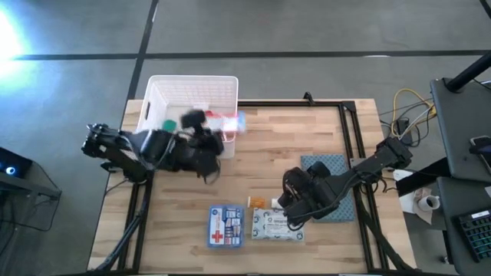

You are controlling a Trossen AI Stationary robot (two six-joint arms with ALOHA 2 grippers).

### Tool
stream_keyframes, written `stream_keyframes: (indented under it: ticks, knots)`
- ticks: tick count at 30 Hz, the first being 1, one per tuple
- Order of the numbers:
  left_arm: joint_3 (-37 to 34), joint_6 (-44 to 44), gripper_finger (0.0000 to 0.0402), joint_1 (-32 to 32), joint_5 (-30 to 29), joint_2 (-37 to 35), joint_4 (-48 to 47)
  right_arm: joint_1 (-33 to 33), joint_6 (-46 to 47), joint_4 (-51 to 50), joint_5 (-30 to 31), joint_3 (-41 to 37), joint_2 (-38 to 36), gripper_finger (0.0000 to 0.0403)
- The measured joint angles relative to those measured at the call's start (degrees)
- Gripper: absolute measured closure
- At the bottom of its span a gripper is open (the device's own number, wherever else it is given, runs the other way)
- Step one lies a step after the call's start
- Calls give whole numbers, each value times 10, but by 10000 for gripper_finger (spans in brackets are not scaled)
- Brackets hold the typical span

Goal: Pick & place medical supplies in basket/bin
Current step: Put the red medicine box into the white bin, then put the blue medicine kit into the white bin

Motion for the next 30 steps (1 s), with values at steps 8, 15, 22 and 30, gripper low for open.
stream_keyframes:
  ticks: [8, 15, 22, 30]
  knots:
    - [-55, -138, 401, 122, -2, -48, -178, -4, 11, 5, 38, 0, 0, 51]
    - [-278, -58, 391, 238, 91, -128, -15, -22, -6, 29, 39, 0, 0, 51]
    - [-377, -36, 308, 242, 92, -209, 66, -30, -86, 98, -8, 0, 1, 51]
    - [-356, -36, 192, 241, 96, -285, 88, -45, -283, 186, -42, -6, 27, 51]
